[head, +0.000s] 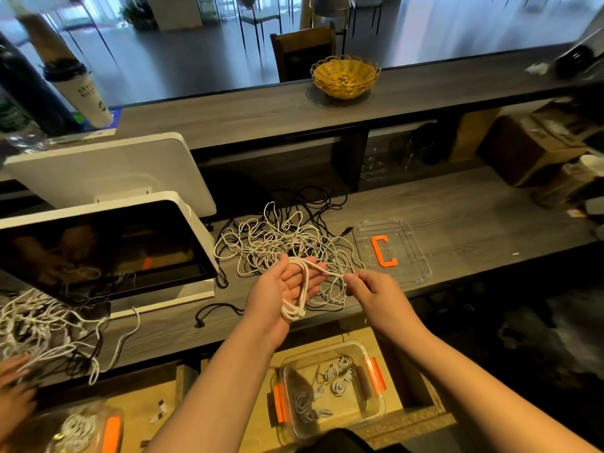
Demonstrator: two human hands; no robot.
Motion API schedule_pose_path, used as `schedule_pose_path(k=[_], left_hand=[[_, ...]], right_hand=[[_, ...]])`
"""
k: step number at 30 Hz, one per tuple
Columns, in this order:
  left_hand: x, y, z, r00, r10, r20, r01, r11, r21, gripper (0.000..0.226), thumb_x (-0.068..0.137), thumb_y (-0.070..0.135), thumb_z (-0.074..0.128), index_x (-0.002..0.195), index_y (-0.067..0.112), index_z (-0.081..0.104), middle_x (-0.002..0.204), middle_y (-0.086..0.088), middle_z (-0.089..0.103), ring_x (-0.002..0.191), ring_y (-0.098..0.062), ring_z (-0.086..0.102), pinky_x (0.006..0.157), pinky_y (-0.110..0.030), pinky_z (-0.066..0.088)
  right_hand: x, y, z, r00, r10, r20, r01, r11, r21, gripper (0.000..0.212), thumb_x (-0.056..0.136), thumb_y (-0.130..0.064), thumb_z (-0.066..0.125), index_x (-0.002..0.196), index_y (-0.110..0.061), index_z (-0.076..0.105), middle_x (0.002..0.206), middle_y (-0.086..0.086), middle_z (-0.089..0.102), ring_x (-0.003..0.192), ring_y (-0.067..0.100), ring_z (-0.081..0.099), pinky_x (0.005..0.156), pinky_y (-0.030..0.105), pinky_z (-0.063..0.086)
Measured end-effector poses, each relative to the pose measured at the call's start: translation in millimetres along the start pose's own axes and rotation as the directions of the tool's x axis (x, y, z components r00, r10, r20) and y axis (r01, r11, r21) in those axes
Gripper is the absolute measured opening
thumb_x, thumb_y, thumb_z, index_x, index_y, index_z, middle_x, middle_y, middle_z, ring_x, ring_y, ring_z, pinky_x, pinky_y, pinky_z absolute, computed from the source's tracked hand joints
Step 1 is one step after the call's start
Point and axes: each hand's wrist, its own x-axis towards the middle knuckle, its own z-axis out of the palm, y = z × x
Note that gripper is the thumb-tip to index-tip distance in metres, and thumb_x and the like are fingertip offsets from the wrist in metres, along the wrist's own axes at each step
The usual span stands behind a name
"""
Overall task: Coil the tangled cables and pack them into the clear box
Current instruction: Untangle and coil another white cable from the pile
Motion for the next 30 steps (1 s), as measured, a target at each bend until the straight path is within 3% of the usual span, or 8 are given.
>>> schedule_pose_path(k=[3, 7, 14, 20, 23, 26, 28, 30], left_hand=[[-2, -1, 4, 0.998, -0.012, 0.062, 0.011, 1.0, 0.02, 0.051, 0.108, 0.041, 0.031, 0.121, 0.004, 0.064, 0.113, -0.016, 0.074, 0.107, -0.027, 0.071, 0.103, -0.041, 0.049], [-5, -10, 8, 0.995, 0.015, 0.097, -0.001, 0.99, -0.141, 0.052, 0.107, 0.045, 0.027, 0.129, 0.011, 0.059, 0.119, -0.017, 0.071, 0.112, -0.029, 0.069, 0.105, -0.044, 0.047], [0, -21, 8, 0.994, 0.105, 0.0, -0.101, 0.957, -0.271, 0.049, 0.106, 0.048, 0.03, 0.137, 0.022, 0.057, 0.085, -0.006, 0.062, 0.067, -0.014, 0.055, 0.063, -0.027, 0.051], [1, -25, 4, 0.982, 0.164, -0.099, -0.186, 0.937, -0.297, 0.047, 0.106, 0.05, 0.03, 0.137, 0.025, 0.055, 0.077, -0.002, 0.052, 0.058, -0.008, 0.043, 0.05, -0.021, 0.039], [1, -26, 4, 0.965, 0.218, -0.149, -0.243, 0.952, -0.185, 0.045, 0.106, 0.049, 0.03, 0.132, 0.027, 0.059, 0.072, 0.0, 0.048, 0.056, -0.007, 0.039, 0.047, -0.018, 0.034], [0, -31, 6, 0.926, 0.328, -0.186, -0.317, 0.944, 0.09, 0.042, 0.105, 0.053, 0.027, 0.12, 0.039, 0.064, 0.073, -0.007, 0.051, 0.058, -0.013, 0.045, 0.05, -0.018, 0.036], [0, -36, 5, 0.902, 0.383, -0.197, -0.326, 0.906, 0.27, 0.044, 0.104, 0.056, 0.025, 0.121, 0.043, 0.063, 0.102, -0.026, 0.058, 0.073, -0.025, 0.054, 0.059, -0.02, 0.039], [-1, -37, 4, 0.887, 0.428, -0.172, -0.333, 0.852, 0.404, 0.045, 0.104, 0.055, 0.023, 0.125, 0.043, 0.061, 0.119, -0.014, 0.059, 0.083, -0.014, 0.054, 0.067, -0.025, 0.041]], right_hand=[[-3, 2, -2, 0.999, 0.034, 0.0, -0.034, 0.999, 0.003, 0.035, 0.102, -0.032, 0.049, 0.079, -0.011, 0.066, 0.058, -0.005, 0.051, 0.055, 0.01, 0.046, 0.056, 0.032, 0.037], [-17, -5, 12, 0.994, 0.026, 0.107, -0.022, 0.999, -0.042, 0.037, 0.103, -0.033, 0.048, 0.075, -0.014, 0.063, 0.057, -0.005, 0.05, 0.053, 0.007, 0.044, 0.055, 0.028, 0.034], [-33, -7, 27, 0.982, -0.012, 0.189, 0.015, 1.0, -0.012, 0.037, 0.102, -0.032, 0.05, 0.065, -0.023, 0.05, 0.061, -0.005, 0.048, 0.059, 0.01, 0.043, 0.059, 0.034, 0.033], [-42, -6, 28, 0.97, -0.059, 0.237, 0.073, 0.996, -0.048, 0.032, 0.101, -0.034, 0.051, 0.08, -0.012, 0.062, 0.072, 0.007, 0.062, 0.069, 0.022, 0.055, 0.069, 0.04, 0.045], [-48, -8, 26, 0.953, -0.093, 0.287, 0.115, 0.991, -0.062, 0.023, 0.1, -0.037, 0.052, 0.084, -0.026, 0.064, 0.072, -0.004, 0.061, 0.064, 0.006, 0.052, 0.065, 0.032, 0.044], [-54, -12, 26, 0.935, -0.115, 0.334, 0.164, 0.979, -0.121, 0.026, 0.1, -0.041, 0.049, 0.089, -0.023, 0.065, 0.074, -0.001, 0.064, 0.061, 0.006, 0.051, 0.062, 0.034, 0.044], [-57, -16, 24, 0.926, -0.135, 0.353, 0.202, 0.966, -0.162, 0.028, 0.101, -0.042, 0.048, 0.09, -0.022, 0.065, 0.075, 0.0, 0.065, 0.06, 0.007, 0.052, 0.063, 0.035, 0.046], [-60, -20, 20, 0.911, -0.169, 0.376, 0.255, 0.947, -0.193, 0.028, 0.101, -0.041, 0.047, 0.089, -0.021, 0.063, 0.074, -0.003, 0.064, 0.062, 0.007, 0.052, 0.065, 0.035, 0.047]])
